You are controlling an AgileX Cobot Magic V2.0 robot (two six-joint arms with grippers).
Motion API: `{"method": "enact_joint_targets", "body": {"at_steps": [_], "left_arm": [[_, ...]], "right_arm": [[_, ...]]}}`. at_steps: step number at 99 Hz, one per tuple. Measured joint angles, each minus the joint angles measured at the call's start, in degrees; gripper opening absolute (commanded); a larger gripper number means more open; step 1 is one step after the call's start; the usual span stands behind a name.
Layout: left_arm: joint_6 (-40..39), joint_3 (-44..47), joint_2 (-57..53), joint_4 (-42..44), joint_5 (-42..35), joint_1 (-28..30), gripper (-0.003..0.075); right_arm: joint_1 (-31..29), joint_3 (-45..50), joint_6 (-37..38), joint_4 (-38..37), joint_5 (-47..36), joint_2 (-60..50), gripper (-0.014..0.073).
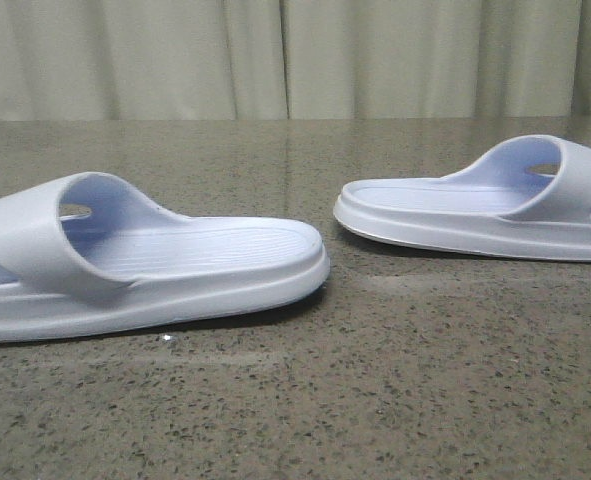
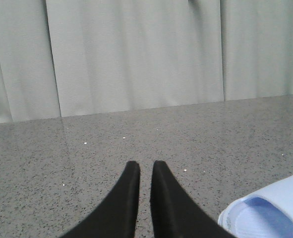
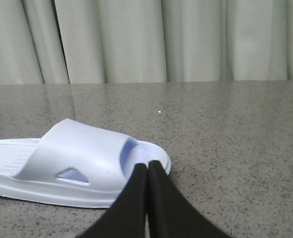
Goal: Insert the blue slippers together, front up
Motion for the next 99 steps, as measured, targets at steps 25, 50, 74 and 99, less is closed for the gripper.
{"method": "enact_joint_targets", "body": {"at_steps": [25,50,74,99], "left_arm": [[0.0,0.0,0.0,0.0,0.0,0.0,0.0016],[0.0,0.0,0.0,0.0,0.0,0.0,0.0016],[0.0,0.0,0.0,-0.52,0.0,0.0,0.0015],[0.0,0.0,0.0,-15.89,0.0,0.0,0.0015]], "right_arm": [[0.0,0.0,0.0,0.0,0.0,0.0,-0.0107],[0.0,0.0,0.0,0.0,-0.59,0.0,-0.0107],[0.0,0.0,0.0,0.0,-0.92,0.0,-0.0106],[0.0,-0.86,6.32,0.0,1.33,0.0,-0.0106]]}}
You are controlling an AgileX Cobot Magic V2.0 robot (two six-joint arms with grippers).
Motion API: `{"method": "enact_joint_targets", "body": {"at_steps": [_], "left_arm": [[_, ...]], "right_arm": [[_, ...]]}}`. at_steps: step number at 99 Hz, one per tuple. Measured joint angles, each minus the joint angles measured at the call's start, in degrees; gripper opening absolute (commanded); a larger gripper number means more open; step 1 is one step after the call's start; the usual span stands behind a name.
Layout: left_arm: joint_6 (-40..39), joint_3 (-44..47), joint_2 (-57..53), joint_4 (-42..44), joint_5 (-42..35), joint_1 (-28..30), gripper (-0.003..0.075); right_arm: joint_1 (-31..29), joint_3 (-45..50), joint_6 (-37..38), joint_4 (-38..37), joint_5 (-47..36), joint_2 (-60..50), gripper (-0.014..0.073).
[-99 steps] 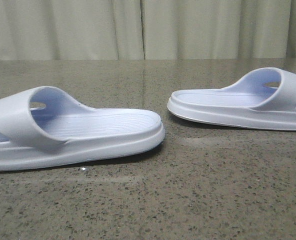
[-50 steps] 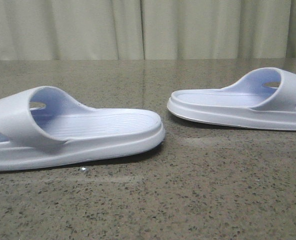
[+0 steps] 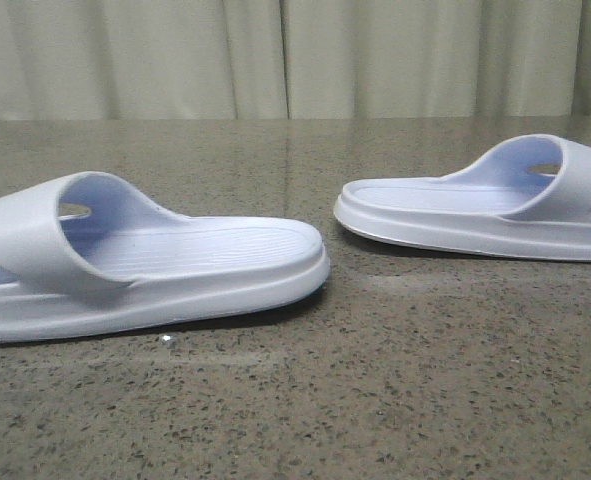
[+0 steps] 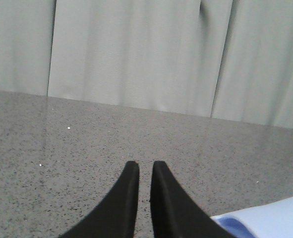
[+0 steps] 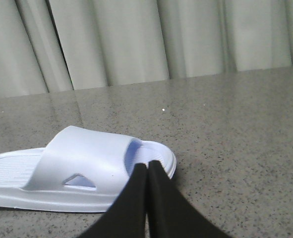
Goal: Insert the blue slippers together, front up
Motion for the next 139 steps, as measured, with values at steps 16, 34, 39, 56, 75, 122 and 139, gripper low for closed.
{"method": "enact_joint_targets", "body": {"at_steps": [16,34,39,56,75,122,139], "left_arm": [[0.0,-3.1,0.0,-12.19,4.34,0.0,0.0015],[0.0,-11.47,4.8,-17.28,6.96,0.0,0.0015],[0.0,-14.17,7.44,-18.04,8.13,0.0,0.0015],[0.0,-23.87,18.65,-21.91,13.69,0.0,0.0015],[0.0,-29.29,27.95,-24.27,15.8,0.0,0.0017],[-0.1,-29.39,30.89,-25.05,19.75,0.0,0.0504],[-0.1,-29.39,30.89,-23.82,21.71,0.0,0.0496]], "right_arm": [[0.0,-6.42,2.12,0.1,5.71,0.0,-0.0106],[0.0,-16.17,2.78,2.17,13.3,3.25,-0.0106],[0.0,-19.08,3.13,3.96,15.9,5.54,-0.0106],[0.0,-28.39,3.34,8.6,22.88,15.37,-0.0106],[0.0,-33.07,3.34,9.86,23.57,22.86,-0.006],[0.0,-33.08,3.47,12.79,23.46,25.33,0.0404],[0.0,-33.08,3.47,12.79,23.27,25.33,0.0404]]}}
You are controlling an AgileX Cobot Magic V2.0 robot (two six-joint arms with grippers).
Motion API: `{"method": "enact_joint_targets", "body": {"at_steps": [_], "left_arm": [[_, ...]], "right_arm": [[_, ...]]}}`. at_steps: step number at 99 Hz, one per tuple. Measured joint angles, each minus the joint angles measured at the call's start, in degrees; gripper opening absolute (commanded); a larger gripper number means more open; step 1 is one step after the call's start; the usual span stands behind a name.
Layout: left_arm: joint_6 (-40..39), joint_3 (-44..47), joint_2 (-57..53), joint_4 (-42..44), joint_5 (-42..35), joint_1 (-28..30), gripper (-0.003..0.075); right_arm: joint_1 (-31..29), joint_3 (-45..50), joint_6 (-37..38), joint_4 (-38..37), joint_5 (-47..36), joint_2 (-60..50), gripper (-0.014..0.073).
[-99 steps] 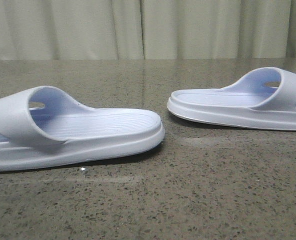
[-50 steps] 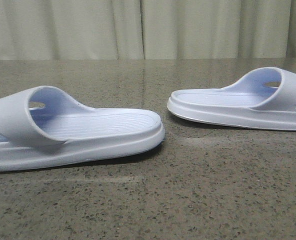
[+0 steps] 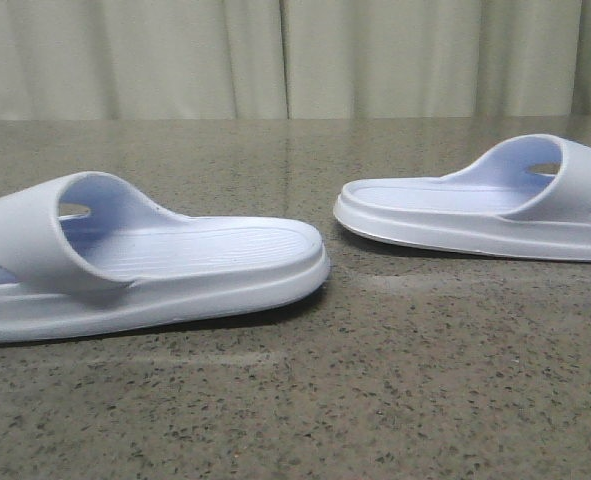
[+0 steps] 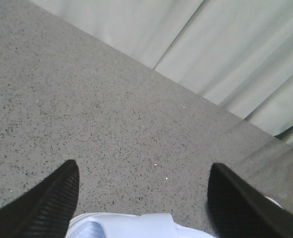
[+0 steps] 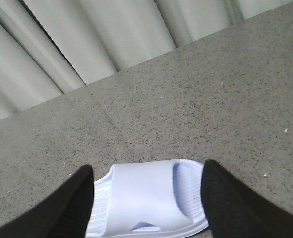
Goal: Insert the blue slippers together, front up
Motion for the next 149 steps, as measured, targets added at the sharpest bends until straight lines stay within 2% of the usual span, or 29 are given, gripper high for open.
{"method": "enact_joint_targets", "body": {"at_steps": [11,38,52,87,149], "left_arm": [[-0.5,1.57,0.0,-0.44,0.43,0.0,0.0496],[-10.12,8.68,0.0,-4.33,-0.2,0.0,0.0496],[-12.45,11.09,0.0,-6.11,-0.58,0.0,0.0496],[-13.47,14.13,2.68,-14.06,-1.94,0.0,0.0496],[-13.52,14.16,10.46,-16.91,-2.84,0.0,0.0496]], "right_arm": [[0.0,0.0,0.0,0.08,-0.05,0.0,0.0404],[0.0,0.0,0.0,0.08,-0.05,0.0,0.0404],[0.0,0.0,0.03,0.08,-0.05,0.0,0.0404],[0.0,-0.09,0.03,0.08,-0.05,0.0,0.0404],[0.0,-0.09,0.03,0.22,-0.57,0.0,0.0404]]}}
